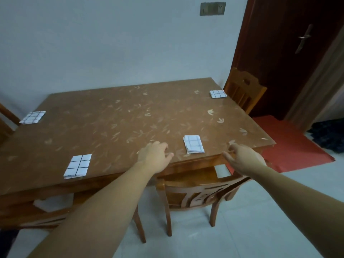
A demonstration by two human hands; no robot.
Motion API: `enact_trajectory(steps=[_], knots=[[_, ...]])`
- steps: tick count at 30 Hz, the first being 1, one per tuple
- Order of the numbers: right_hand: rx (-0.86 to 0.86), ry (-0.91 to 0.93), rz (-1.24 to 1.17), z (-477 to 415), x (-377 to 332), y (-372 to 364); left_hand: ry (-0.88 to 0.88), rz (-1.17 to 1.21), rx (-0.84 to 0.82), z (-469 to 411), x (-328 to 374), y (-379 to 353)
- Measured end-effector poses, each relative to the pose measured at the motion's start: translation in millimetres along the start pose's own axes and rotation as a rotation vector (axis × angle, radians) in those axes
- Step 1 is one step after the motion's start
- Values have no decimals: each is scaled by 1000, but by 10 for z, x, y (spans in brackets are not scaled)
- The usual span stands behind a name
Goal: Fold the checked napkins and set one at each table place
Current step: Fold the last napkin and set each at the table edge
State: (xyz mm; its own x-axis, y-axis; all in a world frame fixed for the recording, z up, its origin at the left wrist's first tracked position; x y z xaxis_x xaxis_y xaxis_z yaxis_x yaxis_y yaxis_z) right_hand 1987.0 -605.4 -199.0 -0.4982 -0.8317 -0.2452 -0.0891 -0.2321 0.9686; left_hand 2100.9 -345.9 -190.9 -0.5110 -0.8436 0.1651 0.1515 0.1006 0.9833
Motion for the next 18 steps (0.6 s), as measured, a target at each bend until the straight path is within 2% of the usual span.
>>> enact_trajectory(steps=[9, 18], knots=[[-103, 7, -4, -906, 93, -426, 71, 68, -96, -728, 86, -546], [-255, 101, 4, -1650, 162, -1049, 208, 131, -132, -1291, 216, -1081]])
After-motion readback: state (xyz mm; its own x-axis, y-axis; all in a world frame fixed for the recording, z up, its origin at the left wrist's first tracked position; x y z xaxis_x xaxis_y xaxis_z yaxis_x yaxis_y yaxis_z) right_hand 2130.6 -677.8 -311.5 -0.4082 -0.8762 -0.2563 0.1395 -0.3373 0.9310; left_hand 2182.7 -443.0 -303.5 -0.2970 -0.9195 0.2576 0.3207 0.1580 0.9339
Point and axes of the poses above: each hand's wrist, its own z-axis away from the middle knuckle, its own y-axis out of the back of the hand, x = y × z, the point moved 3 cm from there along -z, towards the middle knuckle, and after that the axes turned 4 degrees about -y, right-handed, at the moved point
